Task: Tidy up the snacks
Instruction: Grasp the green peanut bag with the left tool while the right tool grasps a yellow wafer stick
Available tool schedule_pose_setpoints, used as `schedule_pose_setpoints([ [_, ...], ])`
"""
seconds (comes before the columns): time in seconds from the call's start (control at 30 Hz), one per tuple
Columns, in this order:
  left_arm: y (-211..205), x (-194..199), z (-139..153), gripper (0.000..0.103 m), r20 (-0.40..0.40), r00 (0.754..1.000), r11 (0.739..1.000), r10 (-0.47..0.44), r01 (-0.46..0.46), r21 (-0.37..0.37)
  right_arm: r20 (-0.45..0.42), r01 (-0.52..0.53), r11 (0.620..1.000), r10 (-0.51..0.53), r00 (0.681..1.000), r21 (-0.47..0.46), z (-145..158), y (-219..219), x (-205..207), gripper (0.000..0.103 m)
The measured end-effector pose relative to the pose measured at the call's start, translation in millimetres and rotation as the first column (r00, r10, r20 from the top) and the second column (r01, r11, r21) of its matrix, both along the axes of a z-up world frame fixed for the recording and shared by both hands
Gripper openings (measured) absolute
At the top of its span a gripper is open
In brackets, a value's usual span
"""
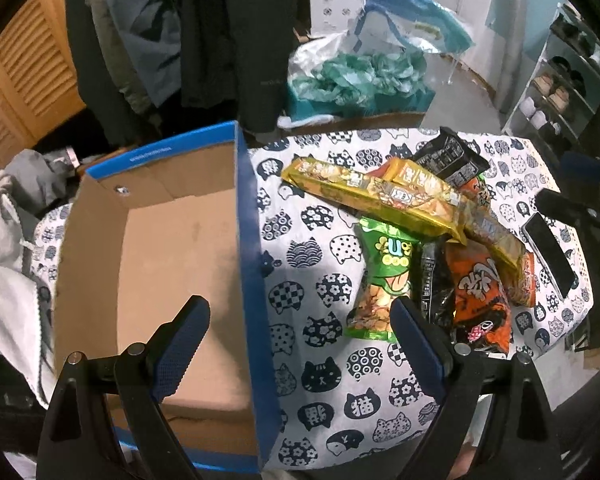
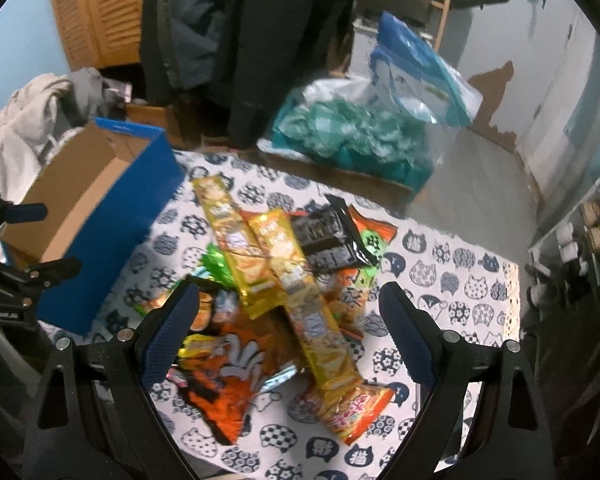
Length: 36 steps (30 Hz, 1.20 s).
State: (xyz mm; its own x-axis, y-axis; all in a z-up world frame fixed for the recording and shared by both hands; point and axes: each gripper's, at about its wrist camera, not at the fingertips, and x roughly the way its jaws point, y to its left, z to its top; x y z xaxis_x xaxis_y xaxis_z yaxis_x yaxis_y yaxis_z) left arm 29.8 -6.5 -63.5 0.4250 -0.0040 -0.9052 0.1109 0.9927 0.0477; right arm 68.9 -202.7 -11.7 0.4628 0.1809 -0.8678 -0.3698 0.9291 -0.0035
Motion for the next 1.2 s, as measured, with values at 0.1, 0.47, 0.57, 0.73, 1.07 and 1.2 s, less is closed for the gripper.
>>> schedule_pose_setpoints([
  [0.1, -3.8, 9.2, -7.5, 0.093, -0.012, 1.0, 1.0, -0.004, 0.004, 0.002, -0.025, 0.006, 1.0, -0.006, 1.0, -0.011, -9.8, -4.5, 13.0, 0.09],
  [0.47, -18.4, 43.5, -46.8, 0.093, -0.106, 0.994, 1.0, -0.003, 0.0, -0.025, -0.138, -0.014, 0.995, 0.001, 0.99, -0.095, -61.9, -11.1, 42.3, 0.089],
  [0.57, -20.8, 47.8, -54.9, 0.093, -0.124, 0.992, 0.999, 0.001, -0.005, -0.032, -0.17, -0.028, 0.993, 0.009, 0.985, -0.11, -75.7, -12.8, 44.9, 0.084],
  [0.73, -29.5, 54.8, -62.6, 0.093, -0.133, 0.991, 1.0, -0.013, 0.011, -0.019, -0.216, -0.047, 0.991, 0.019, 0.976, -0.124, -95.9, -16.1, 48.1, 0.08],
  [1.07, -50.3, 64.0, -81.2, 0.094, -0.143, 0.989, 0.999, -0.035, 0.04, 0.029, -0.298, -0.124, 0.988, 0.093, 0.95, -0.088, -126.7, -6.8, 47.4, 0.072],
  [1.2, -58.5, 62.9, -85.1, 0.094, -0.172, 0.983, 0.997, -0.064, 0.069, 0.021, -0.308, -0.135, 0.987, 0.103, 0.946, -0.087, -134.6, -3.2, 50.4, 0.072],
])
